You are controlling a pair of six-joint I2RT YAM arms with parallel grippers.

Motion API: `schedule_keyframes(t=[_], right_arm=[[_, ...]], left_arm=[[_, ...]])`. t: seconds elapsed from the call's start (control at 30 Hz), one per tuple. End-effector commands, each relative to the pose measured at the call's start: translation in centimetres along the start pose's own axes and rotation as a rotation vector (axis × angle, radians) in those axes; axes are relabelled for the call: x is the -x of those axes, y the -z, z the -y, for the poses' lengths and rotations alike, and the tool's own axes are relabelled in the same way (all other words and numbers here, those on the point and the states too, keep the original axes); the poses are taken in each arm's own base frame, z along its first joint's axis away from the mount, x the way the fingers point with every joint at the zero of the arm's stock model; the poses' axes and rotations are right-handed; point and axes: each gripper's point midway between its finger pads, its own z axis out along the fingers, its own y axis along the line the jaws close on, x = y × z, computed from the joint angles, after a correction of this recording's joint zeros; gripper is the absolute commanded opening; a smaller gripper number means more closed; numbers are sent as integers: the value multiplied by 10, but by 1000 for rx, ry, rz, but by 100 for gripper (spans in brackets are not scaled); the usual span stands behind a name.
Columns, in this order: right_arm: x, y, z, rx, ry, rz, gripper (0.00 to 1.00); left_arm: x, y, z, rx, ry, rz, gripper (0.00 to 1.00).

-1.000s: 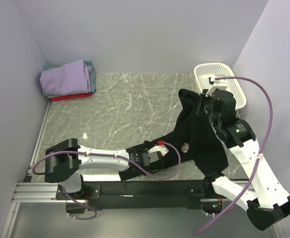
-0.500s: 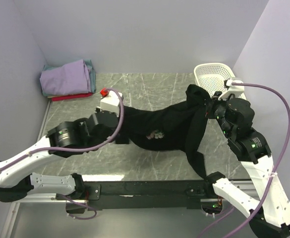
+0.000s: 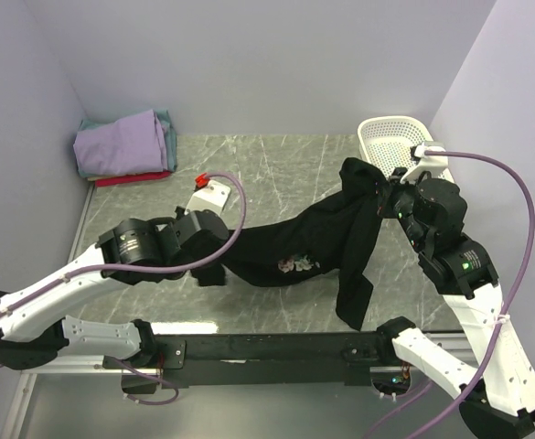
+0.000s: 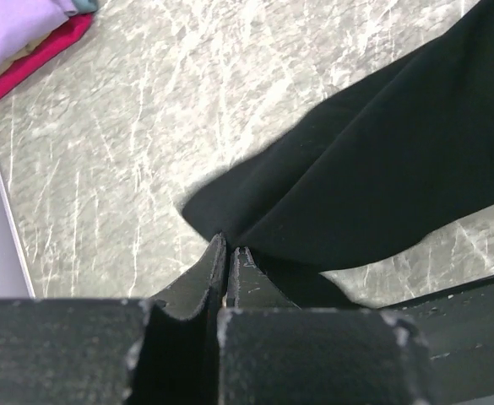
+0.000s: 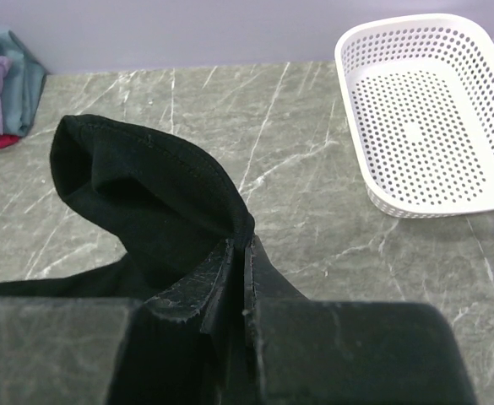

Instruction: Fold and stack the t-shirts

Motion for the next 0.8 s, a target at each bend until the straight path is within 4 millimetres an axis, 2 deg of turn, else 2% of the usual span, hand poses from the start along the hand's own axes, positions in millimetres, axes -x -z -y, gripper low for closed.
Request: schedule_keyframes(t=[0.0,0.1,0.3,0.43,0.53,0.6,0.63,0.67,0.73,0.77], right_arm=[[30,8,0,5,-24,95,9],[32,8,-1,7,-25,99,9],[28,4,-3,14,-20,85,9],[26,2,-4,19,-16,79,9],[24,0,-5,23,-19,75,9],[22,-2,-6,26,-17,70,9],[21,-2,-6,26,-16,70,9],[21,-3,-6,26,-17,68,9],[20,-4,-7,27,-14,65,9],[19,-5,-7,26,-15,61,9]], left_arm=[[8,19,-18,-7,47,29,1],[6,23,-7,-95,25,20,1],[-1,25,1,-152,12,-6,1],[4,26,4,-162,69,13,1],[7,26,17,-225,73,29,1],[10,23,23,-247,79,41,8],[6,19,28,-259,57,27,16],[4,19,35,-289,48,15,18],[0,12,44,-303,29,-1,2],[-3,9,46,-303,24,-14,1]])
